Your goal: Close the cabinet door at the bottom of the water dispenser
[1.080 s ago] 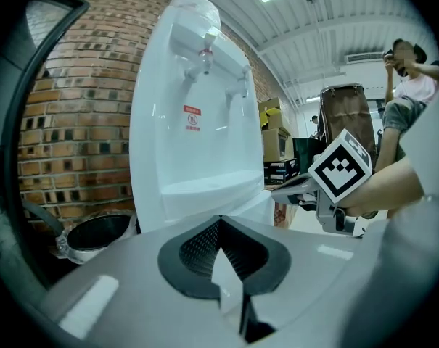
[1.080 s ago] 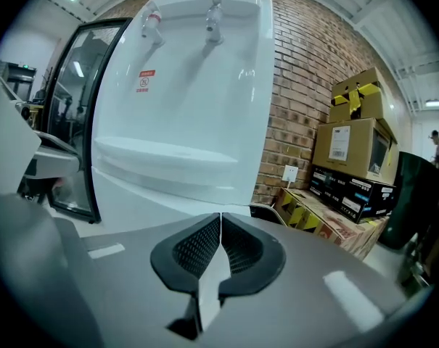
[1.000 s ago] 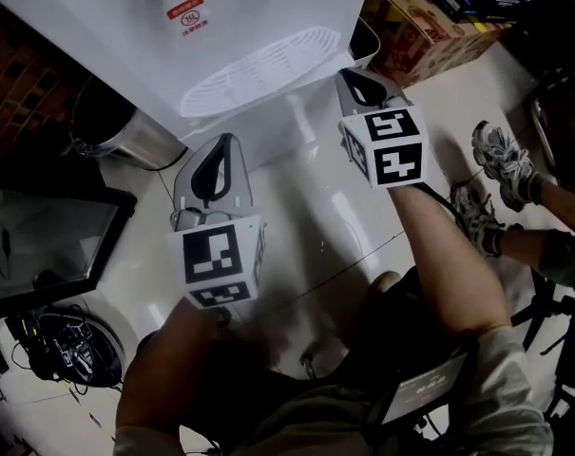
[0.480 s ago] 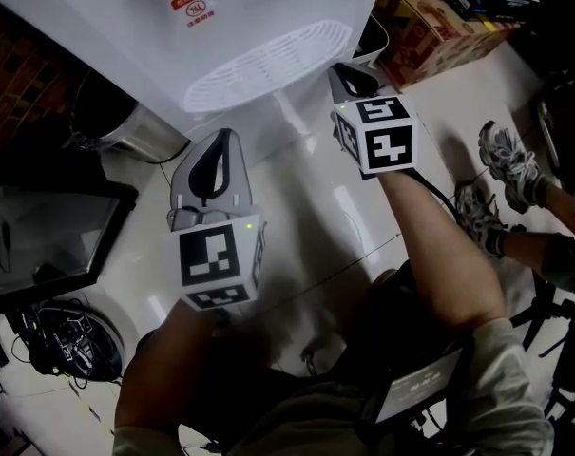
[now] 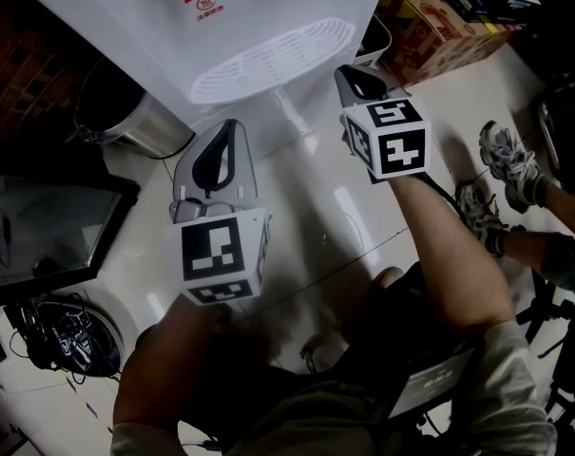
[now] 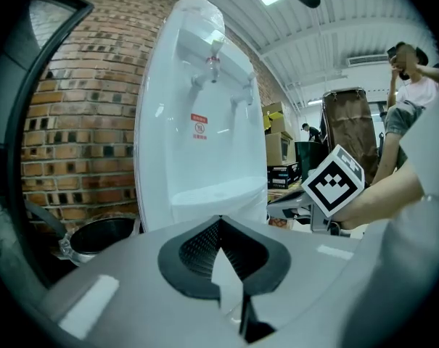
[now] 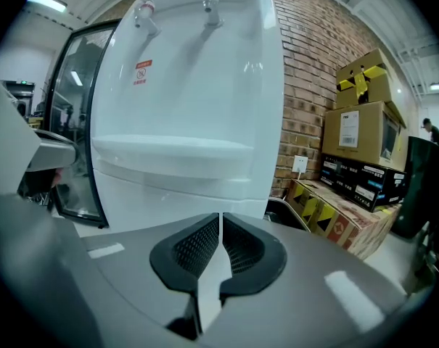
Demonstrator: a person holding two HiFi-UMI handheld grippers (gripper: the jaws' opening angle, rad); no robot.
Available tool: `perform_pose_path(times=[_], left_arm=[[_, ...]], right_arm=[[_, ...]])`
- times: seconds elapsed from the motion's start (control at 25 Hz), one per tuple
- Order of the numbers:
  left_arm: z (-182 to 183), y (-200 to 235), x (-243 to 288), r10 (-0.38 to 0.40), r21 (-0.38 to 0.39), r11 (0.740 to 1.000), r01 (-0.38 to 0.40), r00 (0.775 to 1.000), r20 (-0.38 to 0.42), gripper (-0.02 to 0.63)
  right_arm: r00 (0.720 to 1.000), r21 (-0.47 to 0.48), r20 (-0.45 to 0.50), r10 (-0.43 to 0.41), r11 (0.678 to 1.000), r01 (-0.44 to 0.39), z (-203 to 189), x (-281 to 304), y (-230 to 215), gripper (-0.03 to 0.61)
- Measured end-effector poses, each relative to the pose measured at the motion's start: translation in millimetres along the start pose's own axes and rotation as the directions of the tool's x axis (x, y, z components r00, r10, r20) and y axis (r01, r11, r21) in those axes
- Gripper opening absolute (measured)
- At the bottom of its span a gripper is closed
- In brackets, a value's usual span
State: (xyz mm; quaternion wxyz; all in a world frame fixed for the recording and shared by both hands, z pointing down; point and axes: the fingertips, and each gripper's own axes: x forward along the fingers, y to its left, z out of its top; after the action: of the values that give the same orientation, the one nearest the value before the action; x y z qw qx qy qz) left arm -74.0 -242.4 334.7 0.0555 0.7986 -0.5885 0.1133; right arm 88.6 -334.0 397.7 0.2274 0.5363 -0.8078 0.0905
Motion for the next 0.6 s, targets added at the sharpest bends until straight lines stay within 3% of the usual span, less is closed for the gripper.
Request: perform_pose_path(times=[0.28,0.6], left_arm=[[12,4,-18,0.019,-0.006,1.0,-0.019,0.999,0.029,0.0],[31,1,-52,0.034,0.002,0.999,-0.035,0.996,0.079,0.0]], right_arm=[[0.994,0.035,0.106,0.009,0.999,-0.013,37,-39,9,0.005],[0.967,0.069,0.254,0.019,0.997,-0.037,83,-110,24,0.0]])
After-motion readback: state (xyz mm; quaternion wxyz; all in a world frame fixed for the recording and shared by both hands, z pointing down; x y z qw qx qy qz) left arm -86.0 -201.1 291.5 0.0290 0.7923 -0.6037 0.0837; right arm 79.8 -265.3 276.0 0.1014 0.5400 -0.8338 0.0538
